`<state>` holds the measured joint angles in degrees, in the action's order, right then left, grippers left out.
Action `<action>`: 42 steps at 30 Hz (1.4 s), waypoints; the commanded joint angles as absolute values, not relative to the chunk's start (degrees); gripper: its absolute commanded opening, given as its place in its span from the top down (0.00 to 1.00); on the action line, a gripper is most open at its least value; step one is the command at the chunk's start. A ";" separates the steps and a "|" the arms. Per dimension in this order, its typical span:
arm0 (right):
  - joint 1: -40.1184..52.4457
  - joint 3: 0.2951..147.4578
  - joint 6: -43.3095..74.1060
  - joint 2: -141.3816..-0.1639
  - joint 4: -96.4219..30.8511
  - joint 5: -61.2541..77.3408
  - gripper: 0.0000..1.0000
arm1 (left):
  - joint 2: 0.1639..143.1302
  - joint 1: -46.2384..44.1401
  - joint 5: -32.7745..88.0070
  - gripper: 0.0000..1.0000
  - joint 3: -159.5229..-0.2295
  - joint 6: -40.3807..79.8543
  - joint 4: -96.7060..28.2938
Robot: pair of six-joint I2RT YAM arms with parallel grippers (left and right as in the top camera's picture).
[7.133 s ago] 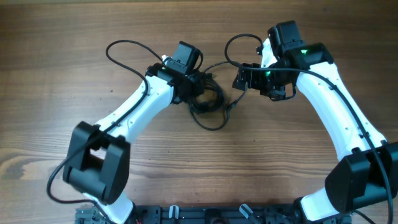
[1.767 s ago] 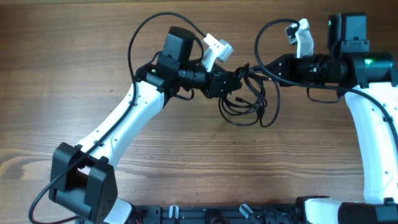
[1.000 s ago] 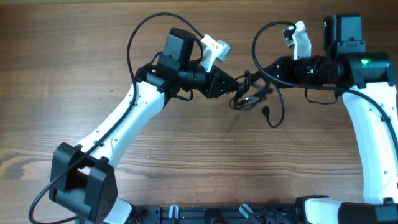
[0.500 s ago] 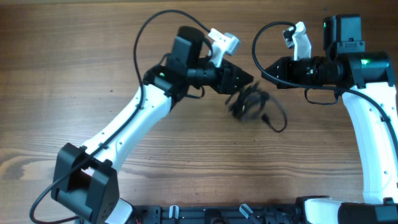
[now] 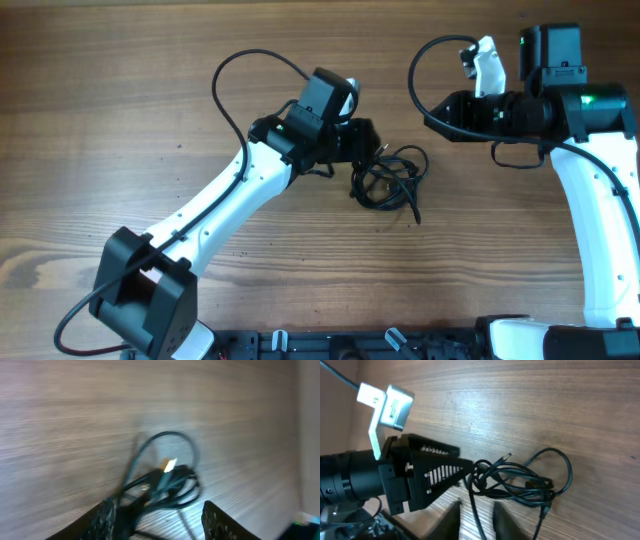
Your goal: Untangle cables
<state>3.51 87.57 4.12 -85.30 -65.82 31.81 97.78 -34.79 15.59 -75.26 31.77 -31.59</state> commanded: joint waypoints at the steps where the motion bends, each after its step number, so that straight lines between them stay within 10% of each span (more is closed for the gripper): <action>1: 3.81 87.64 5.10 -85.95 -65.71 30.20 0.67 | 98.39 -34.89 8.29 0.43 -75.09 32.58 -34.70; 34: 3.81 87.64 4.54 -85.95 -65.89 29.34 0.63 | 117.58 -44.93 16.91 0.68 -74.89 48.58 -24.43; 38: 3.81 87.64 4.51 -85.95 -65.93 29.34 0.63 | 119.33 -44.91 16.91 0.96 -74.89 49.98 -23.75; 42: 3.81 87.64 4.47 -85.95 -66.48 29.34 0.63 | 117.56 -43.46 16.95 0.96 -75.02 42.68 -20.71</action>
